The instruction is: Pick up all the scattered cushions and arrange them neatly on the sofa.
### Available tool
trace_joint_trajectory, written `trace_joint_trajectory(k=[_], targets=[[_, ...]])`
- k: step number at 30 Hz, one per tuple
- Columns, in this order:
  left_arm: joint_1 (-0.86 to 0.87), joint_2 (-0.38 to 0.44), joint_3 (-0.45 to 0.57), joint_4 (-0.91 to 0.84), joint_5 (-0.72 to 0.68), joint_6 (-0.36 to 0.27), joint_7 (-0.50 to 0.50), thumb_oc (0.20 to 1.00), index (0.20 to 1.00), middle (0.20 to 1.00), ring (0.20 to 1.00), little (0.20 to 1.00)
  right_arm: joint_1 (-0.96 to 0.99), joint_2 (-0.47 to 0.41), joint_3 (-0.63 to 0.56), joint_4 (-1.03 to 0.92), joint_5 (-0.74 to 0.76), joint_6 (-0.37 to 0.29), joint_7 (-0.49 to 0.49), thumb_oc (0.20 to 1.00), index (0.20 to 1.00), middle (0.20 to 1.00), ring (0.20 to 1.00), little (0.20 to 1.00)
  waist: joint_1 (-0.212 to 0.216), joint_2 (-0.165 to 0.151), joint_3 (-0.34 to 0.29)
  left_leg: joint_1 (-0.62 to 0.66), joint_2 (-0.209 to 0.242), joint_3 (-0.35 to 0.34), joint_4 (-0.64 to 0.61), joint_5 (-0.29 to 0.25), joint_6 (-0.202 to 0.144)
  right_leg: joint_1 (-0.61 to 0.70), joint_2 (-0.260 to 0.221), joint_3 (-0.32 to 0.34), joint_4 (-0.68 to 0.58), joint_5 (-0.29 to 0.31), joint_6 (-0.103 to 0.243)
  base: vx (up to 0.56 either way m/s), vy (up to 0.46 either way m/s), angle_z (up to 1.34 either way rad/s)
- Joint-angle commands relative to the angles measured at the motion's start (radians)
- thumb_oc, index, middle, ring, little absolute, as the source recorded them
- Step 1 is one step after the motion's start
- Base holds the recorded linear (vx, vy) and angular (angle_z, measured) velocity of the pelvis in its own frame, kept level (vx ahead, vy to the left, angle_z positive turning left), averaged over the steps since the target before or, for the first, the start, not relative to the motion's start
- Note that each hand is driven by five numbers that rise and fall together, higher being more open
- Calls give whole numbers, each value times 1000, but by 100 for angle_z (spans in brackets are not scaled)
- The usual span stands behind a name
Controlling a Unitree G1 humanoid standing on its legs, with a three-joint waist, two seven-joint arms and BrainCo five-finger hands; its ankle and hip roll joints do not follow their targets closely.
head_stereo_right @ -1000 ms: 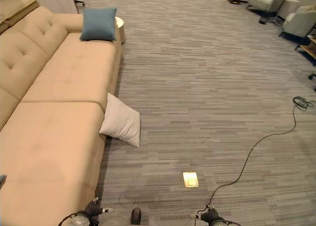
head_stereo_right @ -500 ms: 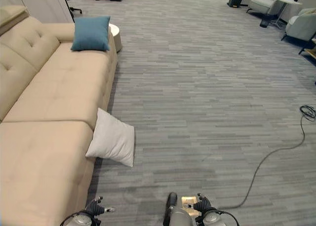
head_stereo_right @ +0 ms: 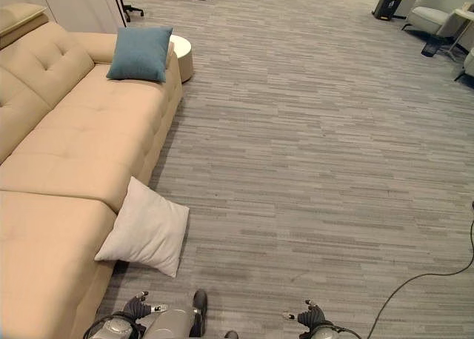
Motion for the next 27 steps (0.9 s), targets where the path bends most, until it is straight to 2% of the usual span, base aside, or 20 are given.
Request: trace_joint_trajectory(k=[1, 2, 3, 6, 7, 8, 10, 11, 12, 13, 14, 15, 16, 18, 19, 20, 23, 25, 26, 27], targets=[[-17, -29, -23, 22, 16, -10, -1, 1000, 1000, 1000, 1000, 1000, -11, -2, -25, -43, -4, -22, 5, 1000, 1000, 1000, 1000, 1000, 51, -14, 1, 37, -29, -36, 16, -44, 6, -122, -137, 39, 274, 79, 77, 183, 161, 7], [-21, -24, -21, 29, 14, -6, -5, 1000, 1000, 1000, 1000, 1000, -17, 3, -17, -43, -19, -21, 7, 1000, 1000, 1000, 1000, 1000, 58, -4, 6, 83, -42, -53, 10, -65, 40, -184, -189, 28, 467, 176, 121, 188, 152, 11], [-24, -16, -21, 20, 5, -6, -2, 1000, 1000, 1000, 1000, 1000, -21, 4, -13, -51, -17, -23, 8, 1000, 1000, 1000, 1000, 1000, 49, 1, 22, 114, -40, -70, 4, -70, 49, -217, -195, 43, 532, 203, 126, 188, 151, 9], [-31, -10, -26, 20, 5, -6, -3, 1000, 1000, 1000, 1000, 1000, -31, 11, -6, -58, -21, -24, 8, 1000, 1000, 1000, 1000, 1000, 38, 19, 37, 132, -30, -103, 9, -80, 63, -279, -183, 62, 636, 202, 114, 107, 57, 39], [-29, -5, -25, 19, 5, -7, -5, 1000, 1000, 1000, 1000, 1000, -29, 13, -2, -60, -23, -24, 8, 1000, 1000, 1000, 1000, 1000, 43, 18, 34, 149, -31, -111, 3, -93, 65, -295, -206, 51, 615, 207, 112, 286, -55, 66], [-22, -1, -15, 19, -4, -10, -2, 1000, 1000, 1000, 1000, 1000, -25, 15, 8, -63, -29, -26, 11, 1000, 1000, 1000, 1000, 1000, 51, 4, 35, 174, -40, -149, -9, -102, 60, -313, -219, 60, 490, 218, 107, 319, -140, 41], [-23, 2, -11, 25, -3, -13, -1, 1000, 1000, 1000, 1000, 1000, -30, 16, 15, -70, -31, -29, 17, 1000, 1000, 1000, 1000, 1000, 49, -13, 40, 187, -48, -175, -15, -112, 46, -320, -208, 105, 341, 235, 112, 221, -143, 20], [-23, 2, -11, 25, -3, -13, -1, 1000, 1000, 1000, 1000, 1000, -30, 16, 15, -70, -31, -29, 17, 1000, 1000, 1000, 1000, 1000, 49, -12, 40, 188, -47, -175, -15, -112, 46, -320, -207, 105, 341, 236, 112, 369, -202, 44], [-22, 0, -21, 45, 13, -18, -3, 1000, 1000, 1000, 1000, 1000, -35, 17, 36, -84, -19, -31, 23, 1000, 1000, 1000, 1000, 1000, 15, -31, 46, 212, -69, -275, -11, -140, 31, -361, -113, 347, 111, 262, 119, 305, -164, 52], [-22, 0, -21, 45, 13, -18, -3, 1000, 1000, 1000, 1000, 1000, -35, 18, 36, -84, -19, -31, 23, 1000, 1000, 1000, 1000, 1000, 14, -33, 45, 209, -70, -275, -12, -138, 31, -363, -115, 347, 110, 263, 119, 395, -181, 60], [-25, -2, -23, 47, 13, -20, -4, 1000, 1000, 1000, 1000, 1000, -34, 18, 37, -84, -18, -30, 24, 1000, 1000, 1000, 1000, 1000, 4, -32, 44, 213, -74, -305, -13, -138, 28, -376, -97, 391, 99, 265, 126, 86, -17, 56], [-25, -2, -22, 47, 13, -20, -4, 1000, 1000, 1000, 1000, 1000, -34, 18, 37, -84, -18, -30, 24, 1000, 1000, 1000, 1000, 1000, 4, -32, 44, 213, -74, -305, -13, -138, 28, -376, -97, 391, 99, 265, 126, 252, -78, 133], [-25, -1, -25, 46, 9, -25, -4, 1000, 1000, 1000, 1000, 1000, -27, 18, 39, -84, -19, -28, 25, 1000, 1000, 1000, 1000, 1000, 4, -40, 39, 212, -83, -348, -1, -135, 20, -353, -91, 394, 96, 261, 125, 218, -106, 156], [-25, -5, -28, 44, 5, -29, 1, 1000, 1000, 1000, 1000, 1000, -23, 18, 41, -82, -29, -27, 24, 1000, 1000, 1000, 1000, 1000, 11, -44, 32, 206, -75, -363, 13, -137, 6, -329, -113, 344, 95, 253, 117, 257, -184, 133], [-26, -6, -41, 38, 3, -28, 2, 1000, 1000, 1000, 1000, 1000, -8, 14, 35, -83, -20, -32, 18, 1000, 1000, 1000, 1000, 1000, 4, -50, 20, 186, -64, -395, 30, -129, -16, -311, -102, 341, 97, 229, 102, 179, -169, 118], [-25, -6, -41, 38, 3, -28, 2, 1000, 1000, 1000, 1000, 1000, -8, 14, 35, -83, -20, -32, 18, 1000, 1000, 1000, 1000, 1000, 1, -50, 20, 185, -63, -398, 31, -130, -16, -310, -102, 337, 97, 228, 102, 179, -195, 147], [-27, -8, -46, 30, 5, -25, 6, 1000, 1000, 1000, 1000, 1000, 14, 6, 22, -109, 5, -43, 14, 1000, 1000, 1000, 1000, 1000, -29, -70, 15, 132, 1, -288, 92, -130, -45, -257, -124, 240, 71, 198, 86, 113, -217, 129], [-55, 0, -60, 11, -4, -24, 9, 1000, 1000, 1000, 1000, 1000, 14, 2, 12, -118, 34, -44, 4, 1000, 1000, 1000, 1000, 1000, -58, -86, 25, 62, 40, -137, 156, -138, -47, -221, -141, 159, 42, 183, 74, 11, -203, 178], [-63, 1, -62, 0, -3, -22, 9, 1000, 1000, 1000, 1000, 1000, 16, 0, 1, -119, 43, -42, 1, 1000, 1000, 1000, 1000, 1000, -84, -83, 21, 62, 88, 38, 97, -143, -39, -196, -155, 87, 24, 170, 77, 2, -73, 213], [-67, 0, -61, 2, -1, -20, 8, 1000, 1000, 1000, 1000, 1000, 16, 0, -8, -119, 47, -40, 0, 1000, 1000, 1000, 1000, 1000, -93, -78, 17, 50, 93, 113, 71, -123, -39, -187, -160, 46, 22, 163, 77, 133, -16, 261]])
